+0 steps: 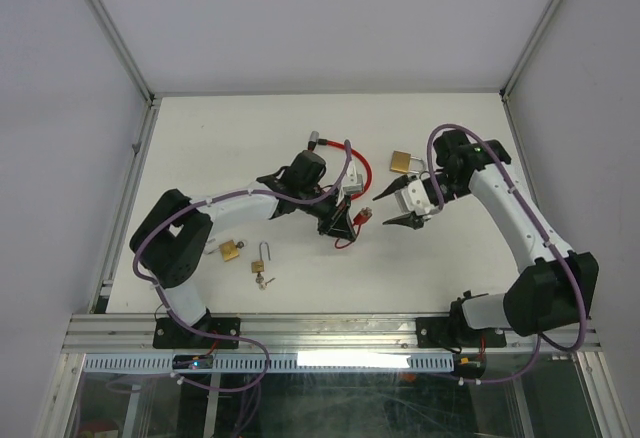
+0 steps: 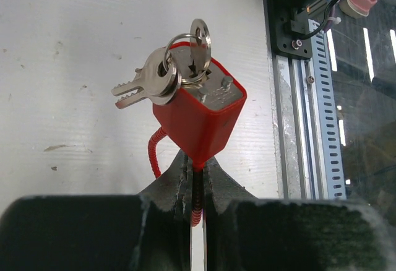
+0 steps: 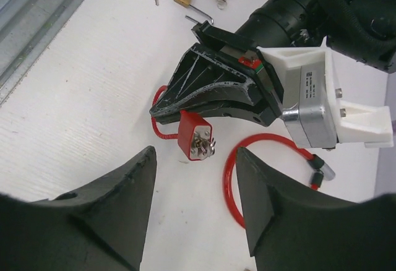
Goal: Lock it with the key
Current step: Lock the lock.
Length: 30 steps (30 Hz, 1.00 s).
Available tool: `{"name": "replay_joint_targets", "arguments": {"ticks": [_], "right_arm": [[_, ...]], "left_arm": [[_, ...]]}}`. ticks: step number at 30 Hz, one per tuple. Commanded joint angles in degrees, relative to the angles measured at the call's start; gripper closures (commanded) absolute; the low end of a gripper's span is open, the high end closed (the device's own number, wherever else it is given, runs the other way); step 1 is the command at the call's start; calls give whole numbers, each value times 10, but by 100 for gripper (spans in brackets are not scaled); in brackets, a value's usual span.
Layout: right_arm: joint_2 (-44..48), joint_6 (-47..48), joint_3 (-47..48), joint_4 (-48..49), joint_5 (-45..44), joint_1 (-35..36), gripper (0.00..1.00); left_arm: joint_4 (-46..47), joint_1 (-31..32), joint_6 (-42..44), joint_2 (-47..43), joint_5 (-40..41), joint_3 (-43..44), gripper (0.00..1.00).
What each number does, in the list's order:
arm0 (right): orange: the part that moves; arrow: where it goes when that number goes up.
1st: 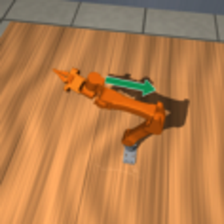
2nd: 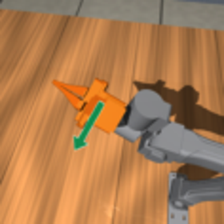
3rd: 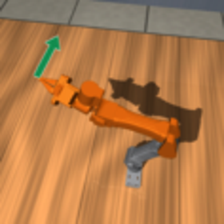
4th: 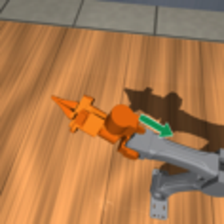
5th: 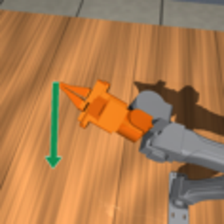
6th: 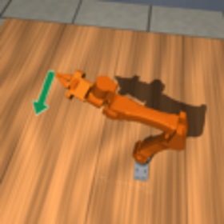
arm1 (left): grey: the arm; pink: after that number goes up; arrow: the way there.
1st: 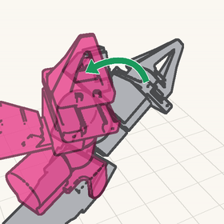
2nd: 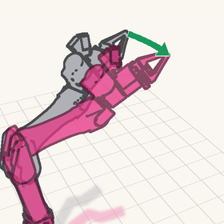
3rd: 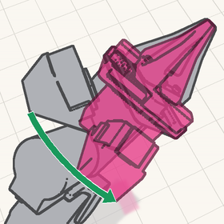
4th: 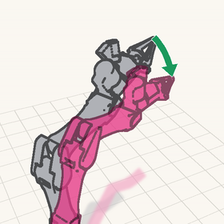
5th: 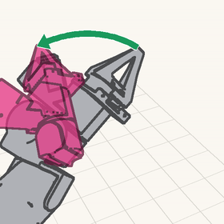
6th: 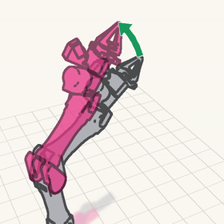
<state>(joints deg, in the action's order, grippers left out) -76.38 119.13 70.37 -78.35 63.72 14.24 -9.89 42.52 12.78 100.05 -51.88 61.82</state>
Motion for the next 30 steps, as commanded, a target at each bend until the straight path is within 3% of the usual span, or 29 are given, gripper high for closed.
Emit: {"name": "replay_joint_targets", "arguments": {"ticks": [1,9,19,30], "right_arm": [[-36,58,10,-21,38,7,45],[-101,117,42,-63,1,26,60],[-111,90,49,-35,-24,46,69],[-101,85,39,6,-50,53,72]], "left_arm": [[2,12,19,-27,-1,7,100],[-8,18,26,-28,-8,10,100],[-14,20,30,-28,-16,12,100],[-14,20,32,-34,-36,11,100]]}}
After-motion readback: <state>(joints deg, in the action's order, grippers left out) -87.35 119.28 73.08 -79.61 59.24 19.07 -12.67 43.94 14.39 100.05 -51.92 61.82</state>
